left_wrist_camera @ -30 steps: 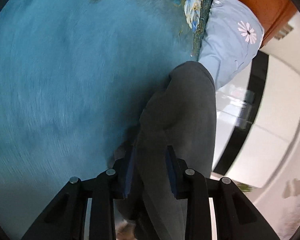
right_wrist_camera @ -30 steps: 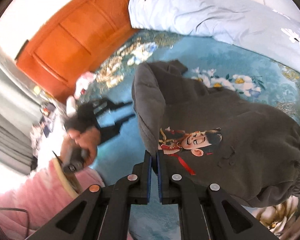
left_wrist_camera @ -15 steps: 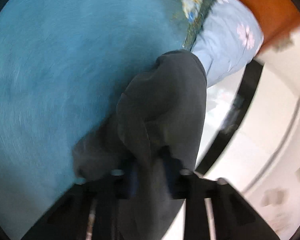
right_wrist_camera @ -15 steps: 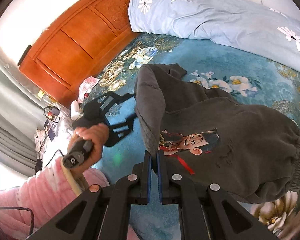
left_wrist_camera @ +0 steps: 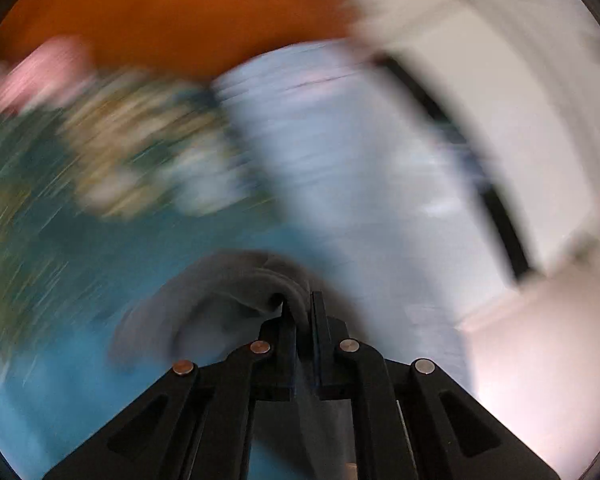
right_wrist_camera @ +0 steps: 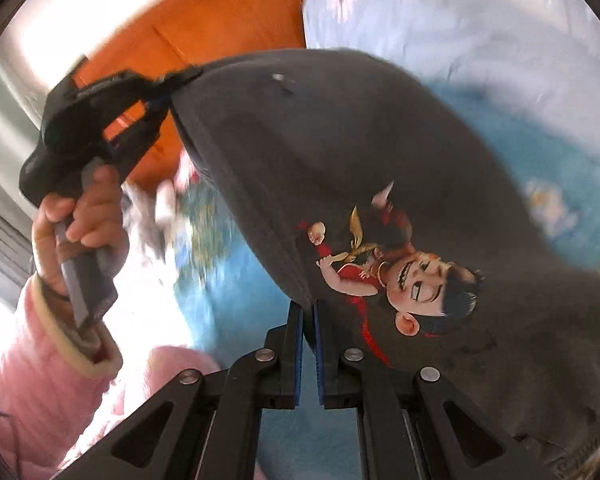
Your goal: Fold clothes
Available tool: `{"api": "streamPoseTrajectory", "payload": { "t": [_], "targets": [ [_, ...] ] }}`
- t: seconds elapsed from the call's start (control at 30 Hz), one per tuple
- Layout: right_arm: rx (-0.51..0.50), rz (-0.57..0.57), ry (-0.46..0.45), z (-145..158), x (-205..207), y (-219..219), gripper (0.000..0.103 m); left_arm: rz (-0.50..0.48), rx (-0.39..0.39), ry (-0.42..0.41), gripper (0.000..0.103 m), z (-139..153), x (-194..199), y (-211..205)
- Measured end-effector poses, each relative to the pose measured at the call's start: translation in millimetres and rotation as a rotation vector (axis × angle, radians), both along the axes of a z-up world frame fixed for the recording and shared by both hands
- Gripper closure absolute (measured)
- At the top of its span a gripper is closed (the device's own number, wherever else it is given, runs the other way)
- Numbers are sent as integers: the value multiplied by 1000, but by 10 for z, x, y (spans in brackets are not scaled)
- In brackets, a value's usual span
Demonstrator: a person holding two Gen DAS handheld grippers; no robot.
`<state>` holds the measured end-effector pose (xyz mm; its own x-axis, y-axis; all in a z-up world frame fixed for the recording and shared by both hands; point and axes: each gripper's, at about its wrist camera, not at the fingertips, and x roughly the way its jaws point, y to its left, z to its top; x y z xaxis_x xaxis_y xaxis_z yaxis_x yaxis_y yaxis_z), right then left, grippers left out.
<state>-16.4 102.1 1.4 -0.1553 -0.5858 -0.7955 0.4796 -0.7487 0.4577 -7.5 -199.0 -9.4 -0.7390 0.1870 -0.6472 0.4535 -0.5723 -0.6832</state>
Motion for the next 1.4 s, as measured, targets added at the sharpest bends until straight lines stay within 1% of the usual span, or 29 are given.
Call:
{"api": "streamPoseTrajectory", "payload": {
  "t": [0.03,0.1,0.13,0.2,0.27,0.33,0.37,0.43,0.47,0.5,0.6,0.63,0.67,0.73,0.83,0.87,0.9,0.93,1.0,1.03,1.1,1.13,1.17,1.23,1.27,1.3,1.33,1.4],
  "targets": [
    [13,9,-24,-81,23,-29,96,49,51,-74,98,-276,85,-71],
    [32,21,-52,-188,82,-41,96,139,142,-193,98,-773,240,-160],
    [42,26,-66,-241,111,-46,96,162,160,-239,98,-960,330,-160],
    [61,37,-95,-348,170,-57,95,167,159,-293,98,-1168,471,-114],
    [81,49,-123,-455,229,-69,93,182,199,-312,98,-1282,550,-124],
    [101,60,-152,-562,288,-80,92,201,186,-302,98,-1254,589,-147],
    [112,55,-147,-537,301,-45,91,201,165,-300,98,-1223,590,-157],
    [147,24,-98,-396,315,154,87,192,132,-301,98,-1185,594,-151],
    [156,-4,-77,-322,310,310,81,200,120,-296,98,-1174,608,-167],
    [165,-37,-54,-234,303,486,74,213,109,-290,98,-1166,626,-194],
    [241,-202,7,-24,276,1103,66,269,77,-278,98,-1083,665,-269],
    [272,-278,22,43,270,1360,64,349,69,-293,98,-1067,681,-303],
    [288,-347,11,65,270,1585,62,384,67,-307,98,-1102,637,-320],
    [306,-478,-32,72,277,2007,61,387,68,-328,98,-1185,510,-343],
    [263,-587,-120,-66,335,2342,56,375,86,-322,97,-1241,411,-385],
    [246,-620,-151,-117,356,2443,52,374,97,-316,97,-1249,413,-390],
    [209,-633,-189,-209,362,2474,47,374,111,-308,97,-1252,430,-392],
    [164,-638,-230,-319,361,2475,45,379,127,-300,96,-1237,514,-377],
    [130,-643,-277,-538,380,2431,43,393,140,-308,94,-1166,763,-287],
    [119,-645,-297,-648,391,2405,42,395,134,-313,92,-1122,819,-246],
    [156,-643,-290,-835,373,2338,37,395,112,-320,91,-1030,870,-171],
    [163,-644,-286,-886,362,2318,35,376,83,-309,91,-963,835,-120],
    [164,-647,-283,-919,351,2305,34,350,47,-292,90,-886,773,-62],
    [164,-652,-276,-985,330,2279,33,263,-35,-255,90,-703,673,124],
    [165,-654,-273,-1018,319,2266,33,216,-56,-236,90,-650,579,214],
    [165,-657,-270,-1051,309,2254,31,169,-67,-217,88,-615,464,300],
    [166,-659,-267,-1084,298,2241,31,114,-56,-206,86,-617,354,397],
    [155,-669,-270,-1057,312,2244,33,11,-23,-198,85,-660,177,601]
  ]
}}
